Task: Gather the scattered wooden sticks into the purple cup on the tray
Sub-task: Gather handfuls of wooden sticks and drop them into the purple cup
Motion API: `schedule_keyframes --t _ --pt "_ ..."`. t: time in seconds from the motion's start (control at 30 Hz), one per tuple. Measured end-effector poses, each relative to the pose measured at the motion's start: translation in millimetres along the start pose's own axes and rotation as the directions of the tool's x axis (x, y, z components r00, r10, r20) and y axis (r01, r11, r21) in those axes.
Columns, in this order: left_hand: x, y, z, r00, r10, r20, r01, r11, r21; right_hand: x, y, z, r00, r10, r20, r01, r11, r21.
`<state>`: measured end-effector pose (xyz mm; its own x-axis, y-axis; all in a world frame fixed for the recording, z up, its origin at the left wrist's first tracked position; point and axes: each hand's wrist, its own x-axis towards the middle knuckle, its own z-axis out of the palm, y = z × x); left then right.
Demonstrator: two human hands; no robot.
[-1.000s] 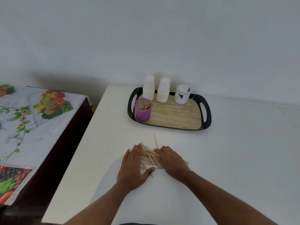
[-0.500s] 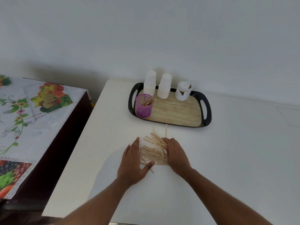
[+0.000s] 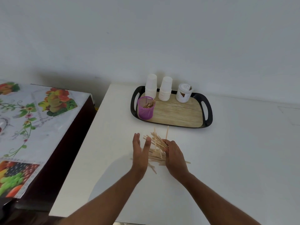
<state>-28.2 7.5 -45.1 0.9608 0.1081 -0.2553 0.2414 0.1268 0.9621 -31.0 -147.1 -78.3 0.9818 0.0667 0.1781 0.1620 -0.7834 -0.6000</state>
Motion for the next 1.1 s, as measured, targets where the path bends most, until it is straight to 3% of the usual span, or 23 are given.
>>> schedule_keyframes --t 0.1,0.17,0.27,0.43,0.73,1.0,1.1 --pt "9.3 8.3 21.0 0.979 -0.204 -0.028 0.19 0.95 -0.248 2.3 -5.0 -1.2 1.0 -0.009 -0.025 0.01 1.0 0.021" --pt "18.8 5.7 26.6 0.941 -0.34 0.002 0.313 0.865 -0.391 3.5 -5.6 -2.2 0.999 -0.034 -0.038 0.034 0.999 0.01" --pt "16.9 14.4 29.7 0.903 -0.409 0.134 0.423 0.79 -0.443 5.7 -4.4 -2.5 0.997 -0.046 -0.058 0.048 0.998 0.03" --pt "13.7 24.7 41.2 0.884 -0.395 0.25 0.467 0.753 -0.464 7.1 -7.4 -1.4 0.993 -0.102 -0.065 0.102 0.995 0.005" --pt "25.0 25.3 63.4 0.895 -0.411 0.174 0.442 0.769 -0.462 18.7 3.3 2.3 0.989 -0.143 0.041 0.146 0.986 -0.081" --pt "38.4 16.4 61.8 0.867 -0.475 0.148 0.487 0.749 -0.45 22.7 10.6 2.8 0.995 -0.066 0.075 0.067 0.998 -0.007" --pt "39.9 11.1 60.8 0.847 -0.517 0.124 0.5 0.696 -0.516 20.5 11.2 7.2 0.997 -0.028 0.076 0.024 0.998 0.051"
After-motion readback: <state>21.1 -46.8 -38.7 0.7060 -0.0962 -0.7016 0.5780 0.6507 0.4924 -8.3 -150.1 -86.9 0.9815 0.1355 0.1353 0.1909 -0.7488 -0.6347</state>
